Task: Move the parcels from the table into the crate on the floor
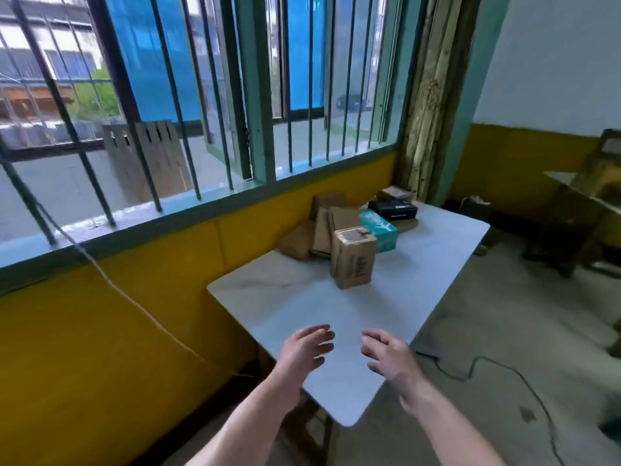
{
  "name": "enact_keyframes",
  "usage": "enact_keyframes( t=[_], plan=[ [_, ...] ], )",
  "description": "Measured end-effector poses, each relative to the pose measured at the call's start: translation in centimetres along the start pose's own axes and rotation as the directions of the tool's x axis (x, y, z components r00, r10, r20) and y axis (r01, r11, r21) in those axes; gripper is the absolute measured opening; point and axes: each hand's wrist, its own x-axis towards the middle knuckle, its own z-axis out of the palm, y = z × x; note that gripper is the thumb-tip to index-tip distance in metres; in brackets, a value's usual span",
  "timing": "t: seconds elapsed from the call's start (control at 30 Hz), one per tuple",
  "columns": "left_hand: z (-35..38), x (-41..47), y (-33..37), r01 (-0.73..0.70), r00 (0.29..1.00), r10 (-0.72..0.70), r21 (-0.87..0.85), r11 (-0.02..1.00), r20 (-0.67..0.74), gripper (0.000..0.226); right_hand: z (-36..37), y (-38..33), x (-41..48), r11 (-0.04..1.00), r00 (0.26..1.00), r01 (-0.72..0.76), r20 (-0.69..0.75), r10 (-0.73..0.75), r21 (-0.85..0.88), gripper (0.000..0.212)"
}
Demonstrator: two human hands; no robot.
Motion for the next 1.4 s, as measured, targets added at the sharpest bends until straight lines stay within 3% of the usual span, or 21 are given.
enact_keyframes(
  t=[0.23, 0.53, 0.73, 1.03, 1.13, 1.2, 1.4],
  plan=[
    [11.5, 8.1, 1.2, -0.022, 0.995, 0.017, 0.051, 0.998, 0.094, 0.015, -10.1, -1.2, 8.0, 0.999, 0.995, 0.022, -0.094, -0.019, 0.035, 0.019],
    [20.8, 23.2, 0.7, 0.008, 0.995, -0.008, 0.002, 1.000, 0.098, 0.017, -16.7, -1.6, 23.2, 0.999, 0.996, -0.052, -0.072, 0.051, -0.003, 0.013],
    [25.2, 35.5, 2.6, 0.080, 0.997, -0.082, -0.137, 0.987, -0.009, 0.017, -19.4, -4.6, 36.1, 0.988, 0.992, -0.125, 0.016, 0.126, -0.087, 0.012],
    [29.2, 47.4, 5.2, 0.072, 0.971, -0.104, -0.149, 0.986, -0.214, 0.015, -23.4, -7.8, 49.8, 0.975, 0.981, -0.151, 0.095, 0.168, -0.160, 0.011],
    [29.7, 51.1, 5.4, 0.047, 0.927, -0.101, -0.153, 0.987, -0.363, 0.021, -23.4, -8.3, 54.7, 0.971, 0.972, -0.124, 0.172, 0.161, -0.204, 0.009],
    [30.1, 53.5, 5.3, 0.021, 0.875, -0.082, -0.131, 0.991, -0.477, 0.030, -23.2, -8.4, 58.3, 0.967, 0.964, -0.100, 0.217, 0.152, -0.233, 0.020],
    [31.5, 57.9, 4.8, 0.064, 0.656, -0.123, -0.108, 0.992, -0.745, 0.048, -22.8, -8.7, 66.8, 0.946, 0.911, -0.045, 0.376, 0.170, -0.320, 0.055]
  ],
)
